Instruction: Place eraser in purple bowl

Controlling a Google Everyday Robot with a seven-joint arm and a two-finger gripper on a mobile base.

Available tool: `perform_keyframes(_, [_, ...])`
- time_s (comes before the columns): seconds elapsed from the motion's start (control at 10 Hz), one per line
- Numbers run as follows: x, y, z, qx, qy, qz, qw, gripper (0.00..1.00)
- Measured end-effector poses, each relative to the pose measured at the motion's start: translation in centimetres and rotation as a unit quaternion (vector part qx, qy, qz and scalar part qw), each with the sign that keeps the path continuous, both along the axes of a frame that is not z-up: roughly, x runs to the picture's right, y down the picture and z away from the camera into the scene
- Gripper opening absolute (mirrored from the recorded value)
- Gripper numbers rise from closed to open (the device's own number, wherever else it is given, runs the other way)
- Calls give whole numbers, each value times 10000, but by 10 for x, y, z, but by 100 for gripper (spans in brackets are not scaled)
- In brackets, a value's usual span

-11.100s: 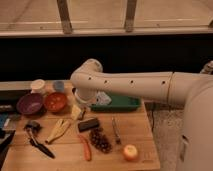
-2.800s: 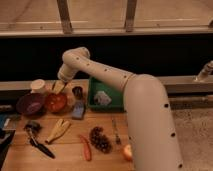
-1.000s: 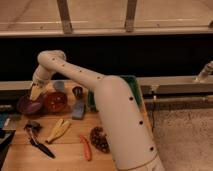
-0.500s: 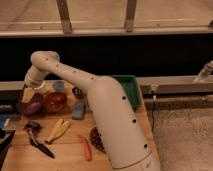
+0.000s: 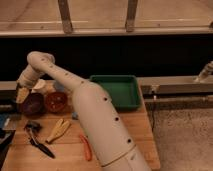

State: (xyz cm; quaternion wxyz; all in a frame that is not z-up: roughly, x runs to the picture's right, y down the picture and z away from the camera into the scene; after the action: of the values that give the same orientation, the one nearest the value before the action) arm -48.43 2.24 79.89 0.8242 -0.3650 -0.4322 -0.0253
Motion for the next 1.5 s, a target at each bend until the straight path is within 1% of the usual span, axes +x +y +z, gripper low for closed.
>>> perform_keyframes(0.2, [3,3,0,-22,35,-39,10000,0])
perform_keyframes(0.4, [17,2,4,-46,183,24,9998,4])
perform_keyframes(1.5, [16,2,4,-47,184,20,9998,4])
